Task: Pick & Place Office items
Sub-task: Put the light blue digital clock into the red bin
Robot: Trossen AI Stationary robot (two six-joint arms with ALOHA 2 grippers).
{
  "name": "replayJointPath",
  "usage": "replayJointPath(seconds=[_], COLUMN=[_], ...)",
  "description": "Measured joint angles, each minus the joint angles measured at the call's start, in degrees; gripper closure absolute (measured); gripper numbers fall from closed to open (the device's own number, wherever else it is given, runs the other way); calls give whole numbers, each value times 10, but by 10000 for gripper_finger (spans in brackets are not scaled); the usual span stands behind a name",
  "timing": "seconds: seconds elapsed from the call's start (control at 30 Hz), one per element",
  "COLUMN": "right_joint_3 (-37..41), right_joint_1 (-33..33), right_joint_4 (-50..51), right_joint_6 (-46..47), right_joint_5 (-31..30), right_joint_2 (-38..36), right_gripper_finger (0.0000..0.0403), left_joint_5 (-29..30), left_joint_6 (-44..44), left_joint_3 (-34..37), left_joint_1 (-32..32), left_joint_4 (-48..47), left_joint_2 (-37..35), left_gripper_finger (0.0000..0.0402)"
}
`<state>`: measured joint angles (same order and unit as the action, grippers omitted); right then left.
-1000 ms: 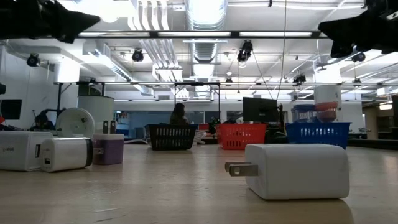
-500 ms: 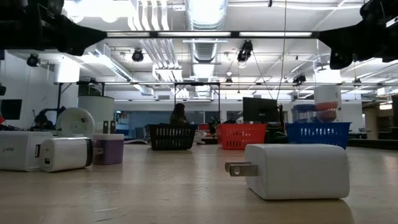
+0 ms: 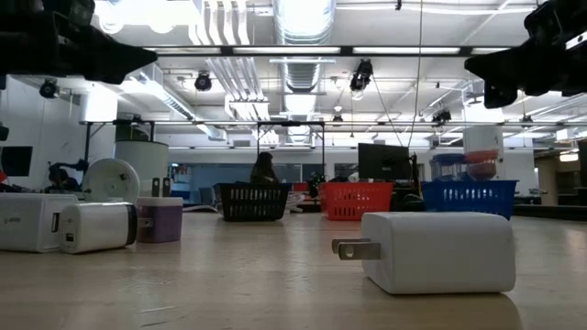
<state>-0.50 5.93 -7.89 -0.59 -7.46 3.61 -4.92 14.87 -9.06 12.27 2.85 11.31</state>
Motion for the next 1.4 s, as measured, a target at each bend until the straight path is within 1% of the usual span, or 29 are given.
replayJointPath(seconds=[0.07,0.13,0.2,0.3,0.33,0.5,0.67,1.1,1.3,1.4], right_joint_3=[0,-3,-12,-27,-31,-41,-49,-47,-44,-30], right_joint_1=[-3,-9,-14,-17,-17,-17,-17,-17,-17,-17], right_joint_4=[-7,-4,16,45,46,52,48,47,46,44], right_joint_6=[0,2,3,5,6,6,9,-20,-10,-11], right_joint_5=[-3,-19,-31,-29,-26,26,30,30,30,20], right_joint_2=[-3,-11,-20,-36,-36,-35,-36,-36,-35,-35], right_gripper_finger=[392,392,392,392,392,392,392,392,392,392], left_joint_5=[5,5,5,5,4,4,3,-2,-6,6], left_joint_6=[0,-7,-15,-26,-28,-28,-15,-20,-25,-37], left_joint_3=[0,0,-2,-7,-8,-9,-9,-9,-9,-9], left_joint_1=[0,0,0,0,0,0,0,0,0,0], left_joint_4=[4,6,4,6,6,2,3,14,7,2], left_joint_2=[0,-2,-6,-22,-29,-61,-75,-77,-75,-72], left_gripper_finger=[390,390,390,390,390,390,390,390,390,391])
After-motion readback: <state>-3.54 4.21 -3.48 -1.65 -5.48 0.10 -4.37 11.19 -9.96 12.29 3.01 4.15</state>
